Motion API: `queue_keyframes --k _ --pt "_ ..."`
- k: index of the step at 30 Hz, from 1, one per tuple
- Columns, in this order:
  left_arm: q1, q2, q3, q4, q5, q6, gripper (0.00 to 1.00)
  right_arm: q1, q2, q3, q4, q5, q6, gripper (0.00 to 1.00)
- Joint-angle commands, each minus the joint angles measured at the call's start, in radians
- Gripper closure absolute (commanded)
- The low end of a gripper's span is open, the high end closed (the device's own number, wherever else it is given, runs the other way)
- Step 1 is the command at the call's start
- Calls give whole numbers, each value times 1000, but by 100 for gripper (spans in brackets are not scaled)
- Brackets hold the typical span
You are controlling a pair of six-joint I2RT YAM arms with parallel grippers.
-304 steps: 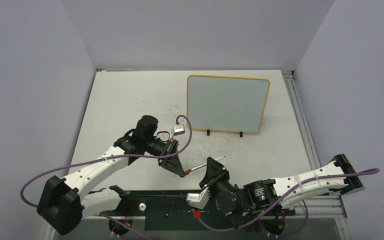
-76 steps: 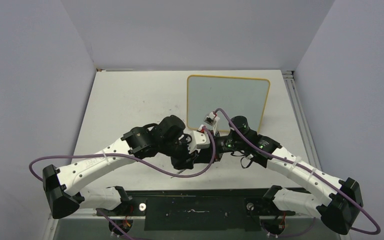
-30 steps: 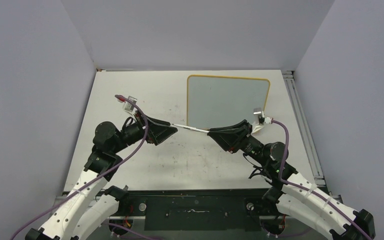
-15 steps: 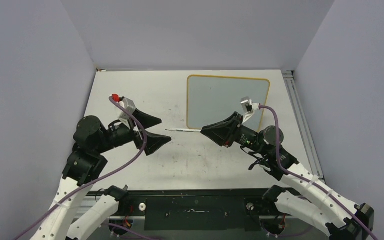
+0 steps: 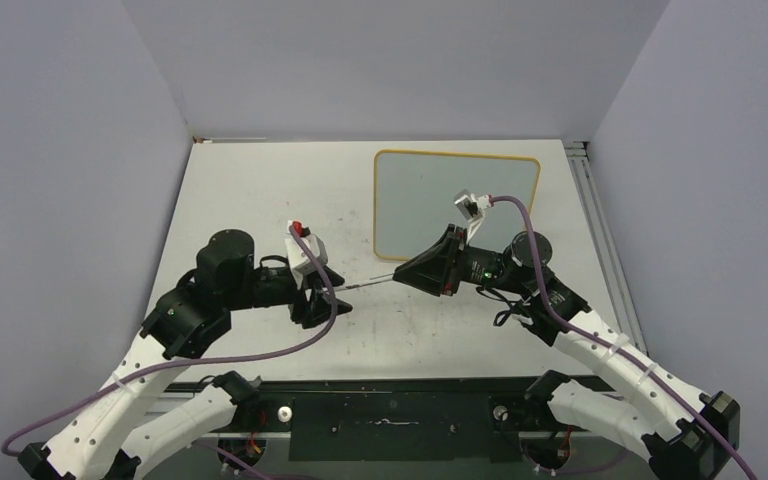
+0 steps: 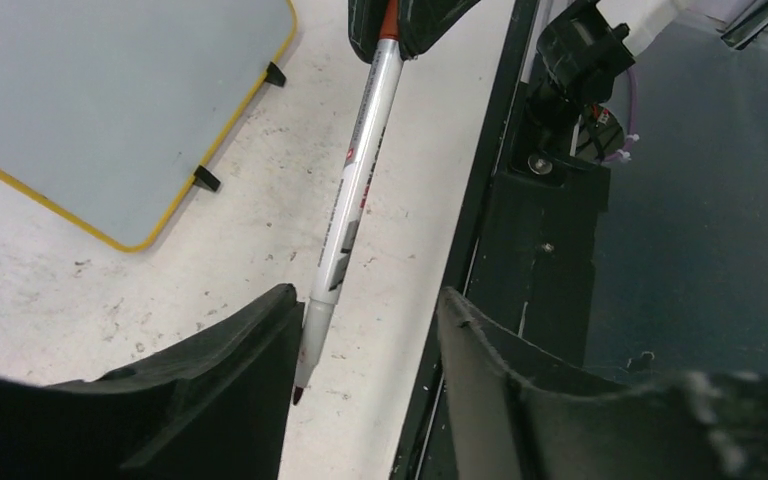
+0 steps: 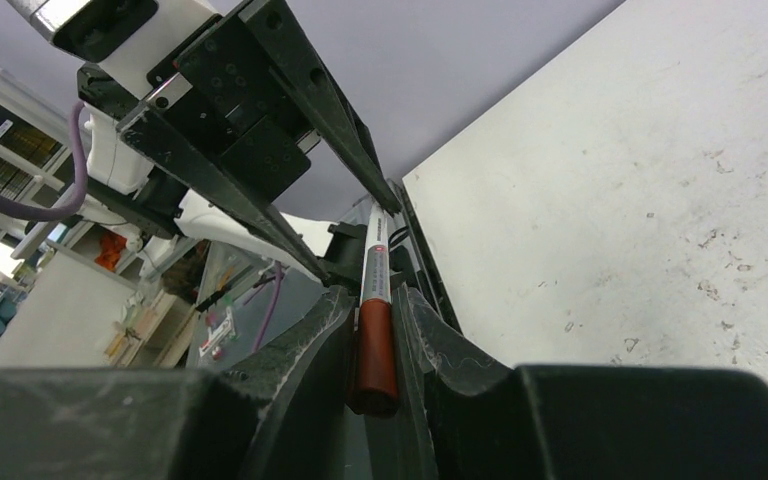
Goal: Write a sentence on the whiteboard
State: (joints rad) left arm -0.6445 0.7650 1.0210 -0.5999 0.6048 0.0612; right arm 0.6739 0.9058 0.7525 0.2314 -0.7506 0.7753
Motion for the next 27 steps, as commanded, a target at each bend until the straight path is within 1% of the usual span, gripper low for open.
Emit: queue_keyframes --k 1,8,10,11,12,15,17,18,19,20,23,25,27 --pt "-31 38 38 -21 -15 58 54 -6 4 52 27 -50 0 95" --pt "-48 51 30 -9 2 64 75 -7 11 63 -3 -72 -11 95" --pt "-54 55 30 -12 9 69 84 -7 15 65 -7 -77 -11 95" --pt "-60 57 29 -14 13 70 92 -8 17 66 -10 -80 -10 94" --pt "-64 57 29 -15 19 71 99 -8 20 68 -12 -82 -10 92" --pt "-74 54 24 -11 33 72 100 -8 26 62 -2 -82 2 75" --pt "-78 54 21 -9 35 75 100 -7 24 45 37 -85 30 57" --pt "-81 54 20 -6 35 73 100 -7 22 33 63 -87 48 51" --pt "-82 55 16 -2 37 72 100 -7 20 21 82 -86 61 48" --pt "-84 56 13 5 41 68 100 -6 18 10 105 -86 75 44" --pt "-87 60 4 25 57 60 100 1 17 -26 170 -82 116 40" --pt "-92 70 7 24 62 64 100 12 24 -36 199 -84 133 40" --pt "-97 83 13 21 65 69 100 32 39 -35 202 -86 133 43"
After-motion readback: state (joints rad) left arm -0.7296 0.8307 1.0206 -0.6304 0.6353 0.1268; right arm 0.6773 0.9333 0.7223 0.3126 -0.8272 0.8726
